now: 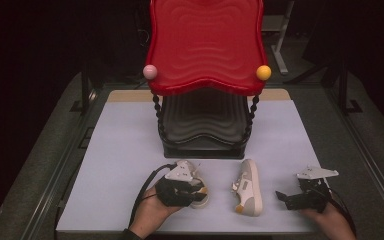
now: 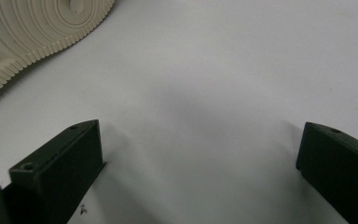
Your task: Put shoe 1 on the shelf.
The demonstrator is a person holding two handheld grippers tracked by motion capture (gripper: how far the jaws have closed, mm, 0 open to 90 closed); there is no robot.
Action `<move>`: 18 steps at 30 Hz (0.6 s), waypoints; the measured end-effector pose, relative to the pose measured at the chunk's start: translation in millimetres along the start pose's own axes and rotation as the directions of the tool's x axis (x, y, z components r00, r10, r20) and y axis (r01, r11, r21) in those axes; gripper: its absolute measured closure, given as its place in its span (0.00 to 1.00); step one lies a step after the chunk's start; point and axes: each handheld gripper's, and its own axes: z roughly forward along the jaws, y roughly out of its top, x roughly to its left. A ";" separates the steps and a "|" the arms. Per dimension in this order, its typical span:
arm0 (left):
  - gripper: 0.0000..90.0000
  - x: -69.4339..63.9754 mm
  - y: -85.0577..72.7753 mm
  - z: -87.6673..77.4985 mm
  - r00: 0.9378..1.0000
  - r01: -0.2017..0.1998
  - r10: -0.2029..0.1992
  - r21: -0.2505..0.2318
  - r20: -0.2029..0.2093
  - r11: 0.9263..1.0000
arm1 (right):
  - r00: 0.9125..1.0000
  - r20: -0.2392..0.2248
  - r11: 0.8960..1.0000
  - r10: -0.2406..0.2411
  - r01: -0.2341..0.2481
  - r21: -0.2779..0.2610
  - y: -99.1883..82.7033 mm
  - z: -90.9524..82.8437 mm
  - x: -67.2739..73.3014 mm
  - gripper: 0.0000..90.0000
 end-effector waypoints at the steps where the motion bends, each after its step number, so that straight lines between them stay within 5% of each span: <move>1: 0.85 -0.6 1.6 -0.8 1.000 -0.005 0.005 -0.002 0.003 1.000 | 1.000 0.000 1.000 0.000 0.000 0.001 0.0 0.0 0.0 0.00; 18: 0.85 -14.8 39.1 -19.0 0.997 -0.075 0.076 -0.051 0.017 0.996 | 1.000 0.001 1.000 0.000 0.000 -0.001 0.0 0.1 0.0 0.00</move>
